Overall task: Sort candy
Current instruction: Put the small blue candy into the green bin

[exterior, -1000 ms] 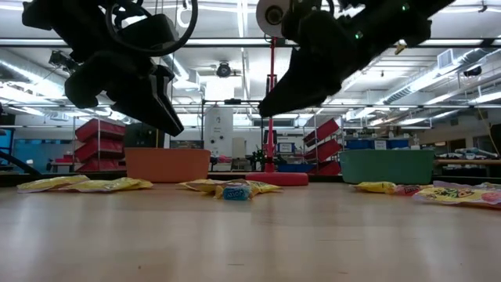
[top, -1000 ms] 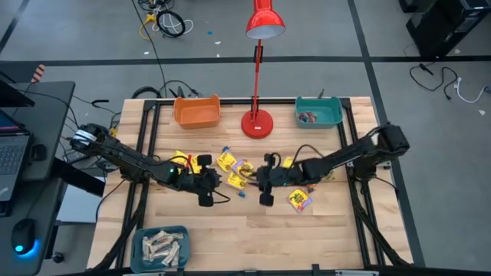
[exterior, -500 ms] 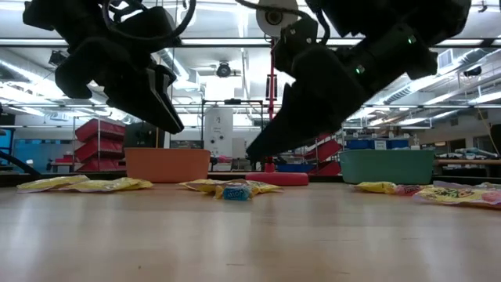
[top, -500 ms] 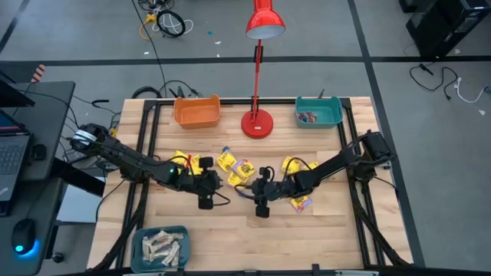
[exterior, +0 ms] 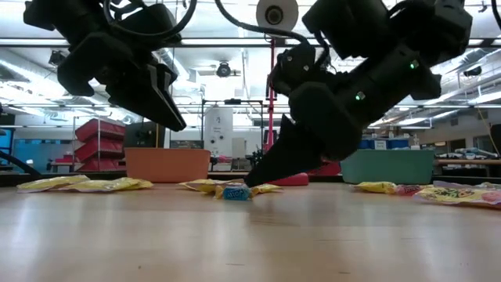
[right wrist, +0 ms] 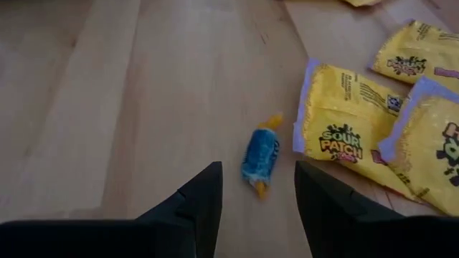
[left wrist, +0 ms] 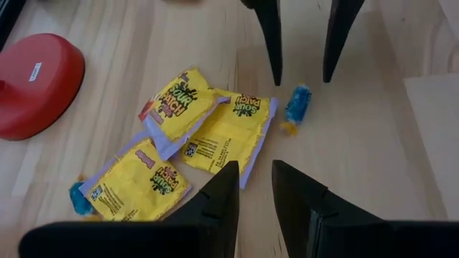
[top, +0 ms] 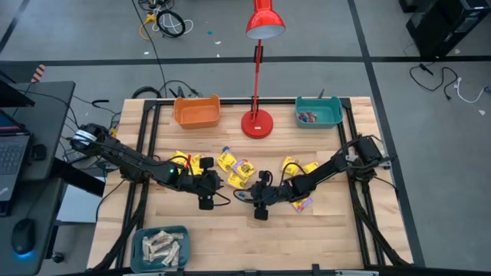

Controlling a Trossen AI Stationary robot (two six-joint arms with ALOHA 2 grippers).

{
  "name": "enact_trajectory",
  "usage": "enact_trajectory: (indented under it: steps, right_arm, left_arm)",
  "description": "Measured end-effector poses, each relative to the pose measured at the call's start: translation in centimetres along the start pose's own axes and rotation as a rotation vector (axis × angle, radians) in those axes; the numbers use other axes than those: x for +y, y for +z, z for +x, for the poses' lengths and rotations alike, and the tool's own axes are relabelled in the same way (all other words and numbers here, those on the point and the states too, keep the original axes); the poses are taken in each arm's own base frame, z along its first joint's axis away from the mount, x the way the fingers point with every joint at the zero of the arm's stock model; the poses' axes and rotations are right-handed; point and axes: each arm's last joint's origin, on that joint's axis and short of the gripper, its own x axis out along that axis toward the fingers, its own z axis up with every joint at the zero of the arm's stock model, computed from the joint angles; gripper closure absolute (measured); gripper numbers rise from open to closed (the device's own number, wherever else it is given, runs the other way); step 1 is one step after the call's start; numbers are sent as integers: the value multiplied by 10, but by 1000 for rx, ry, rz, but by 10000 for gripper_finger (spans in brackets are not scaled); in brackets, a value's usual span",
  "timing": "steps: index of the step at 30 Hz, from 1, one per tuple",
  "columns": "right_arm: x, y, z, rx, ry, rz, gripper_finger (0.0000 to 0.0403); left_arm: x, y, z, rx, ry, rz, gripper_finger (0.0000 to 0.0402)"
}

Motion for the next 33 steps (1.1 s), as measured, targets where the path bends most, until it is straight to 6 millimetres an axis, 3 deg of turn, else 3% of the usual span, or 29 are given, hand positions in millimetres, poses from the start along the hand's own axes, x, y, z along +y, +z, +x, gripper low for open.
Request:
enact_trajectory:
  steps: [12,25,33]
  right_arm:
    - [1,-11,8,20,-17,23,250]
    - [1,-11,8,24,-23,18,314]
    - [1,-11,8,24,-21,15,333]
  left_arm:
    - [-1,0,0,-2,-4,-4,314]
    - [-1,0,0,-2,-3,-5,314]
    - [-1,0,0,-2,-3,-5,314]
